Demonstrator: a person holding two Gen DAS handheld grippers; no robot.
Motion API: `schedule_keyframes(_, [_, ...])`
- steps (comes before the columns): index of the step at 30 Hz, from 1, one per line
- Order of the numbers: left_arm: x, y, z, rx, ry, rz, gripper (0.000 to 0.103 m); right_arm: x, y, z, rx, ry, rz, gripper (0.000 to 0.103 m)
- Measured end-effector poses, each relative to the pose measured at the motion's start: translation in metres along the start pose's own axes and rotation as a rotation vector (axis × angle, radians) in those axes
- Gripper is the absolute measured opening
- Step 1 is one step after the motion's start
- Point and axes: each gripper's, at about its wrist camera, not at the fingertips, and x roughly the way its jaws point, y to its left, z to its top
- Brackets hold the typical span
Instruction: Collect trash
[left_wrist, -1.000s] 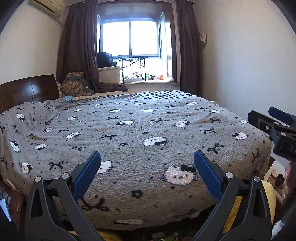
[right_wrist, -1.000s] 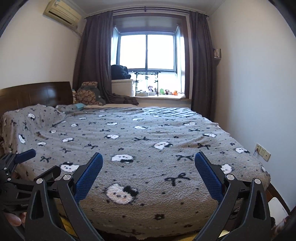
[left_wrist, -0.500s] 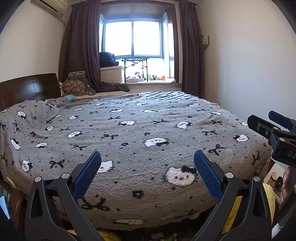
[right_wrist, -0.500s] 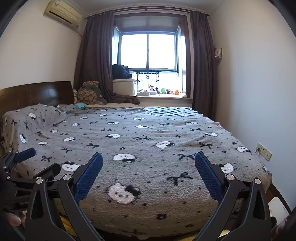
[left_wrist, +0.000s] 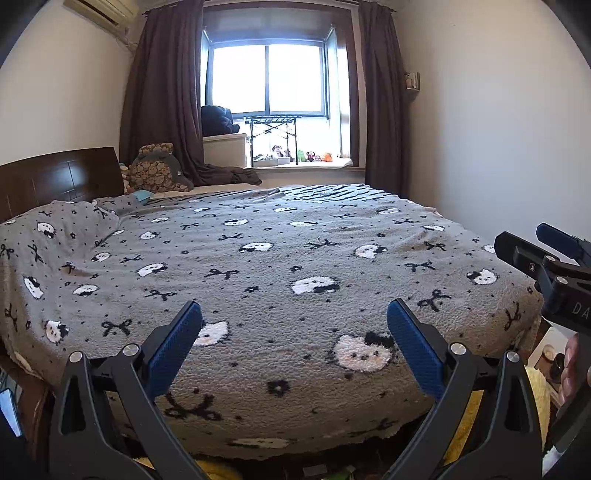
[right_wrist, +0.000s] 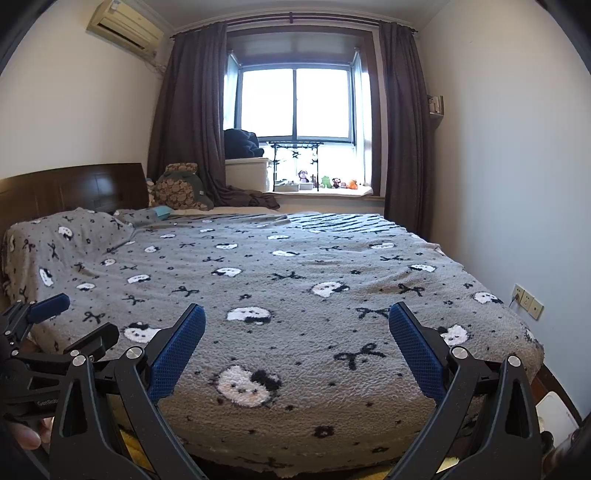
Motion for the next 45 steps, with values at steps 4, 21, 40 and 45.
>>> schedule_keyframes(4, [0.0000,0.0013,0.0007,-0.006,-0.004,0.002,0.095,0.0001,0.0003,-0.0003,0.001,0.000,0.001,0.100])
schedule_keyframes(21, [-0.0007,0.0013,0.0022,-0.014,-0.008,0.012,0.095,0.0003,0.0059,-0.0011,0.000,0.004,0.006,0.100])
schedule_keyframes(40, [-0.0035,0.0017,0.0034,-0.023,-0.011,0.033,0.095,-0.0005,0.0050,-0.0013,0.005,-0.001,-0.005,0.100])
schedule_keyframes(45, [-0.0038,0.0012,0.0032,-0.023,-0.009,0.034,0.095,-0.0011,0.0050,-0.0019,0.006,0.004,-0.010,0.100])
